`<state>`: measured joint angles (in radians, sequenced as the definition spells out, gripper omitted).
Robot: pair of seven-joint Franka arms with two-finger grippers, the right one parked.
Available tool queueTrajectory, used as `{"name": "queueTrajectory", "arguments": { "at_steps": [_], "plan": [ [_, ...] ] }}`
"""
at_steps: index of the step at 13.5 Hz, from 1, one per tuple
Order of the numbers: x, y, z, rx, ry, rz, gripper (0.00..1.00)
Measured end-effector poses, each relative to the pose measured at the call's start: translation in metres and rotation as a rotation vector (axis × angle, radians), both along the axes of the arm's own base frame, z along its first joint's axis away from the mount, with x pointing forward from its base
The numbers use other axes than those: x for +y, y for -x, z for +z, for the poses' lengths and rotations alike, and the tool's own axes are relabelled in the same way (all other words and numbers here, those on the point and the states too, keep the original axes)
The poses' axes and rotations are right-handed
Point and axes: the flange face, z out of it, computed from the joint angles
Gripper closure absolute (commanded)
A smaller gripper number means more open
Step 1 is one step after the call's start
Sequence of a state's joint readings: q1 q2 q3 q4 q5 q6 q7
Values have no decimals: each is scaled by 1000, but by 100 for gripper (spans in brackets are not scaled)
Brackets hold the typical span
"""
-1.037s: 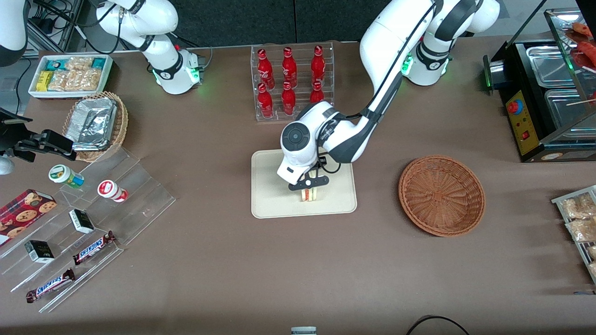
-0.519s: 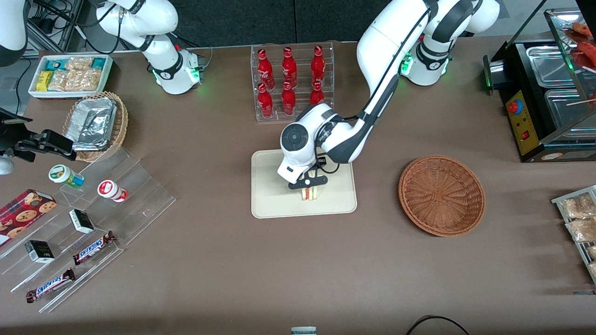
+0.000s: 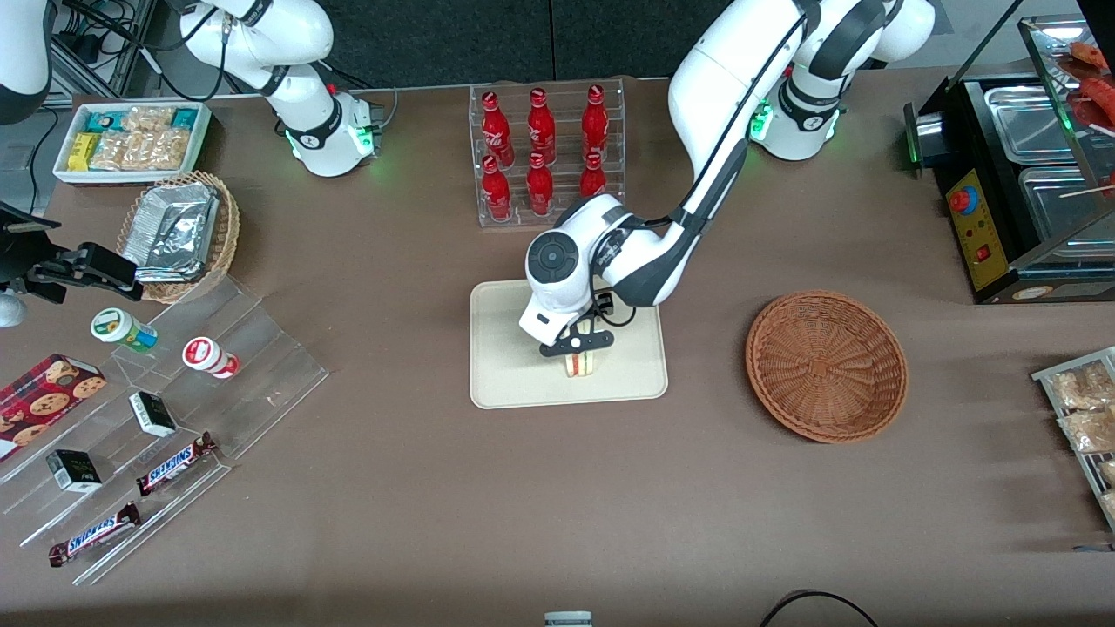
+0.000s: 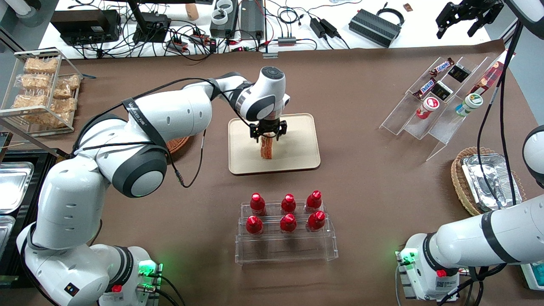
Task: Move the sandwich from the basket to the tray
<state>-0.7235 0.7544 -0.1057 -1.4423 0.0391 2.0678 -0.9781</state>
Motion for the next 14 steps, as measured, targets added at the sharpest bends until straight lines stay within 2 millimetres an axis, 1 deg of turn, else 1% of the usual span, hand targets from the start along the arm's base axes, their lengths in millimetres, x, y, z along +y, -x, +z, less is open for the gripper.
{"name": "queueTrajectory", "arguments": {
  "at_steps": [2, 3, 4, 6, 7, 8, 10, 12, 14],
  "plan": [
    [2, -7, 16, -12, 2, 8, 0],
    [6, -12, 25, -18, -5, 16, 0],
    [12, -19, 37, -29, -9, 28, 0],
    [30, -36, 68, -58, -16, 61, 0],
    [47, -47, 85, -65, -27, 89, 0],
    [70, -61, 101, -63, -39, 124, 0],
    [126, -93, 125, -41, -50, 152, 0],
    [182, -120, 137, -2, -35, 152, 0],
    [232, -137, 146, 41, -14, 126, 0]
  ]
}}
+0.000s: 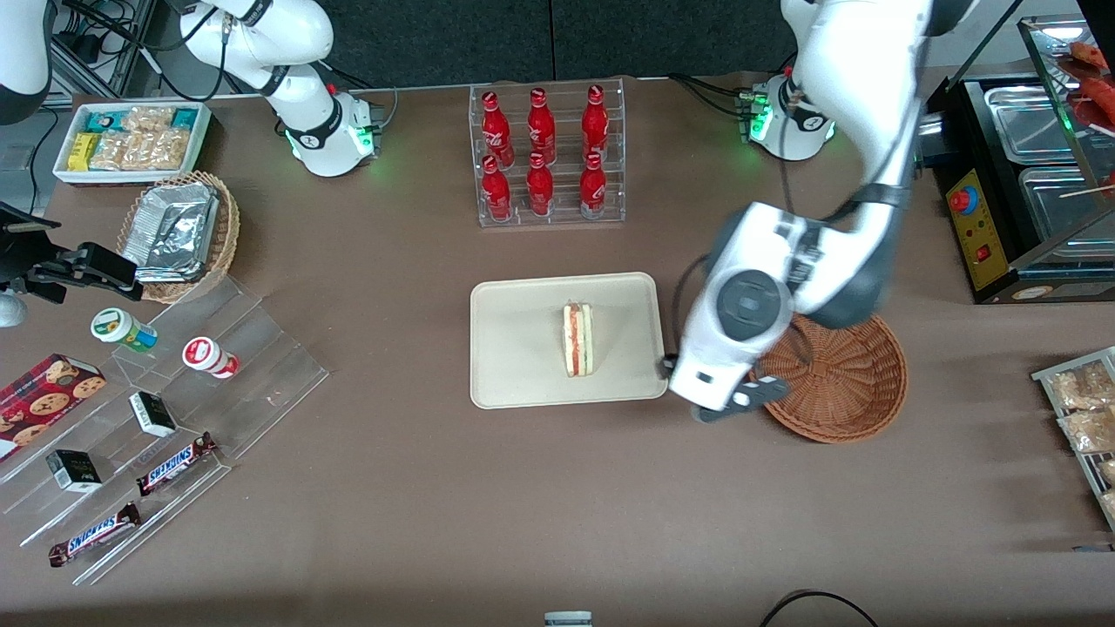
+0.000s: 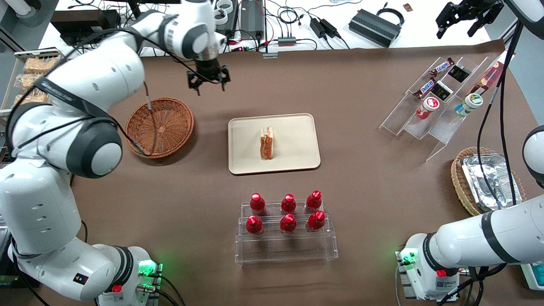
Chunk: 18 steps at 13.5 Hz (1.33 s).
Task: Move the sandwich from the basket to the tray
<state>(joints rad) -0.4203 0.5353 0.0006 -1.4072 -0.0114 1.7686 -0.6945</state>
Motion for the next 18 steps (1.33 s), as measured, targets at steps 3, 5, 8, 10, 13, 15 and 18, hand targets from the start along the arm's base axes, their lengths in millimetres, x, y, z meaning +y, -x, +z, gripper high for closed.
{"name": "queueTrajectory", "arguments": {
  "at_steps": [3, 5, 8, 10, 13, 15, 18],
  "plan": [
    [77, -13, 28, 69, 73, -66, 0],
    [130, -17, 47, 102, 109, -112, 0],
    [178, -15, 68, 117, 136, -141, 0],
    [204, -9, 85, 103, 146, -196, 0],
    [251, 13, 125, 79, 148, -314, 0],
    [263, 34, 153, 82, 114, -350, 0],
    [250, 62, 190, 88, 83, -386, 0]
  ]
}}
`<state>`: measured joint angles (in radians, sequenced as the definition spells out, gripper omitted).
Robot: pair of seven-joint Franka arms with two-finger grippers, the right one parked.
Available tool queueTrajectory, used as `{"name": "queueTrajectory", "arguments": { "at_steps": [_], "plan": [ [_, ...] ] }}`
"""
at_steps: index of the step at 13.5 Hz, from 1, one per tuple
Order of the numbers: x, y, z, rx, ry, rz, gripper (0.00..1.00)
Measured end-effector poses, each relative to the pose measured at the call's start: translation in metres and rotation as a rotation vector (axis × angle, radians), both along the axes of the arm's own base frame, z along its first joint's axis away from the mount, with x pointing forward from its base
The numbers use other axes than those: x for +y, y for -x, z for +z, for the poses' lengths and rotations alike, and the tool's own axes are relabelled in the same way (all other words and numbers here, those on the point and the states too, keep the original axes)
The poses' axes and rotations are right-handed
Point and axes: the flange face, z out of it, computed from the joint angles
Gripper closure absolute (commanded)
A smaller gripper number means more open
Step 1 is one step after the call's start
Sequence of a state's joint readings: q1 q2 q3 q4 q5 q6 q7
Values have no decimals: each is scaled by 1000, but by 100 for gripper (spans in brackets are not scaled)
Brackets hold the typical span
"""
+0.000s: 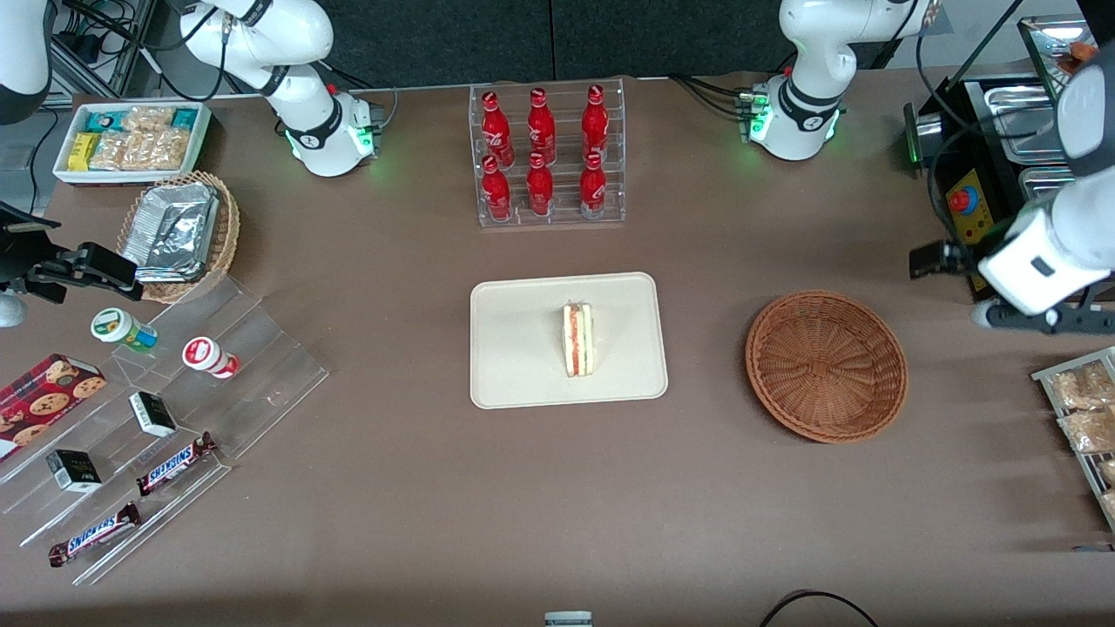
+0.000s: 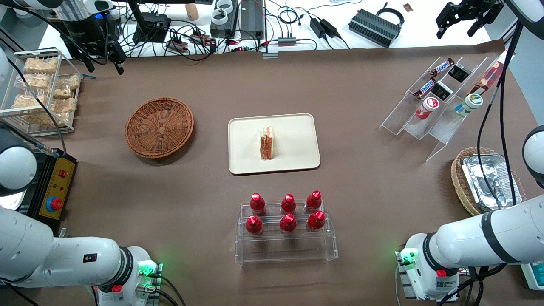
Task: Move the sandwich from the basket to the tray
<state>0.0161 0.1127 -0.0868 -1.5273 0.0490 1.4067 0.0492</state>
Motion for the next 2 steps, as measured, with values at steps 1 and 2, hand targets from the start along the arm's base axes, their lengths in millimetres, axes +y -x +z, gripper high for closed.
{"name": "queueTrajectory", "arguments": {
  "at_steps": [1, 2],
  "plan": [
    [-4, 8, 9, 5, -3, -7, 0],
    [-5, 15, 16, 13, -5, -9, 0]
  ]
}}
